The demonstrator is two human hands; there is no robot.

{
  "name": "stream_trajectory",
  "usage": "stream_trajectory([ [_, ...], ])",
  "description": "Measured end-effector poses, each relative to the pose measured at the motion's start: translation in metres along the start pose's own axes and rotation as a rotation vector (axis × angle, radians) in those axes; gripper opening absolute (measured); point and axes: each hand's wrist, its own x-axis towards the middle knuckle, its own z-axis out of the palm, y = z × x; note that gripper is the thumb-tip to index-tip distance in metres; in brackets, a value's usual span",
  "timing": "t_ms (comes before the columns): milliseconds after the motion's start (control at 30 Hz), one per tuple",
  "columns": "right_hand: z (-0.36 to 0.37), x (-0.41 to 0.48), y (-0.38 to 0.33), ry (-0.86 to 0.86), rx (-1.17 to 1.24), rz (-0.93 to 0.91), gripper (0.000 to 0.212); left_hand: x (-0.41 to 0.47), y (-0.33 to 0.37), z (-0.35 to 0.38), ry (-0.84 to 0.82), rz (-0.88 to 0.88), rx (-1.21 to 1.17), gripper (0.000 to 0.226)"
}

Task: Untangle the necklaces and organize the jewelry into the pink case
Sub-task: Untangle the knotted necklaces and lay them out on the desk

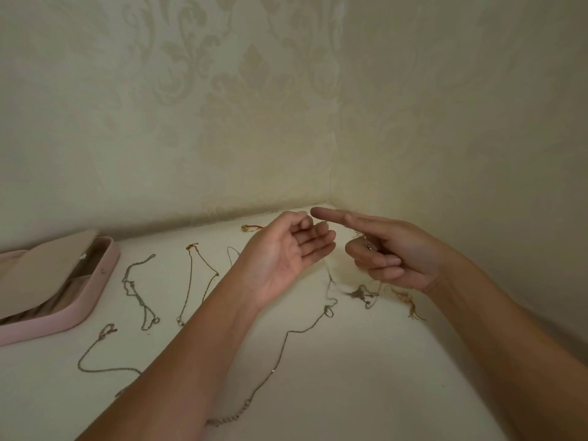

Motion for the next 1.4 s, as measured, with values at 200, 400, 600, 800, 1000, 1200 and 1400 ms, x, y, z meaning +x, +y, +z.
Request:
stream_trajectory([
  [200,-0.007,-0.005,-0.001,-0.088,0.048,-0.002,0.082,-0.002,0.009,-0.013,0.049,-0.198,0.233,0.028],
  [400,-0.014,-0.018,-0.016,0.065,0.024,0.024,0.046,0.002,0.020,-0.041,0.098,-0.240,0.155,0.035],
  [600,-0.018,-0.039,-0.016,0.217,0.104,0.166,0.028,0.010,0.021,-0.055,0.212,-0.180,-0.079,0.019],
  [800,0.005,-0.071,-0.016,0.419,-0.405,0.185,0.014,0.010,0.022,-0.059,0.201,-0.129,-0.251,0.037],
  [1000,0.032,-0.079,-0.009,0.999,-0.365,-0.202,0.017,0.008,0.020,-0.052,0.164,0.023,-0.312,0.037],
  [1200,0.044,-0.065,-0.001,0.875,0.393,-0.301,0.031,-0.005,0.028,-0.037,0.074,0.182,-0.562,0.029],
  [1400,0.074,-0.048,0.010,0.698,-0.119,-0.024,0.039,-0.012,0.034,-0.014,0.014,0.175,-0.561,0.020],
])
